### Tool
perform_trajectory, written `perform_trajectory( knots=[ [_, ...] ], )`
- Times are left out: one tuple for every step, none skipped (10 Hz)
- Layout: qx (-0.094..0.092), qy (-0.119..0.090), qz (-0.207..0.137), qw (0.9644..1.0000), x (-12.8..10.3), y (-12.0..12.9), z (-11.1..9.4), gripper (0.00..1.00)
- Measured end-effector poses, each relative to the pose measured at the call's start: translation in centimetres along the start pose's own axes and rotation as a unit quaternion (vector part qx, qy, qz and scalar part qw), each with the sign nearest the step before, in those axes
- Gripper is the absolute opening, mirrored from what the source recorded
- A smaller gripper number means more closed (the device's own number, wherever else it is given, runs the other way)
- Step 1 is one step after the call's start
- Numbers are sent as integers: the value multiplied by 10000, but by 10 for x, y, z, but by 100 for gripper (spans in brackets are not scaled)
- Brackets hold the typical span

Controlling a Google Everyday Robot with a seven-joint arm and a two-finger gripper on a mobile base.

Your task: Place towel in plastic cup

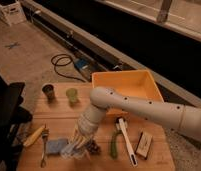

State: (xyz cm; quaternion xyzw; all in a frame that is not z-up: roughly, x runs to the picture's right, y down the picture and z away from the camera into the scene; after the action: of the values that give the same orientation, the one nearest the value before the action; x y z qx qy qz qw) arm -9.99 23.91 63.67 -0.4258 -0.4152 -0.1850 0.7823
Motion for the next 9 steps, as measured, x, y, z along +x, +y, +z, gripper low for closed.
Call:
perform_trajectory(
  knots=[
    [77, 88, -58, 9999, -6, -2, -10, 0],
    [210, 227, -80, 9995, -10, -4, -25, 0],
    [306, 338, -63, 9989, -9, -7, -34, 0],
    [442, 528, -1, 9976, -2, -15, -49, 0],
    [541, 699, 55, 9961, 5, -24, -63, 0],
    [608, 887, 122, 9941, 15, -34, -78, 0],
    [676, 1121, 189, 9912, 27, -50, -96, 0],
    [720, 1287, 230, 9888, 38, -63, -108, 0],
    [782, 1418, 262, 9865, 51, -78, -122, 0]
  ],
)
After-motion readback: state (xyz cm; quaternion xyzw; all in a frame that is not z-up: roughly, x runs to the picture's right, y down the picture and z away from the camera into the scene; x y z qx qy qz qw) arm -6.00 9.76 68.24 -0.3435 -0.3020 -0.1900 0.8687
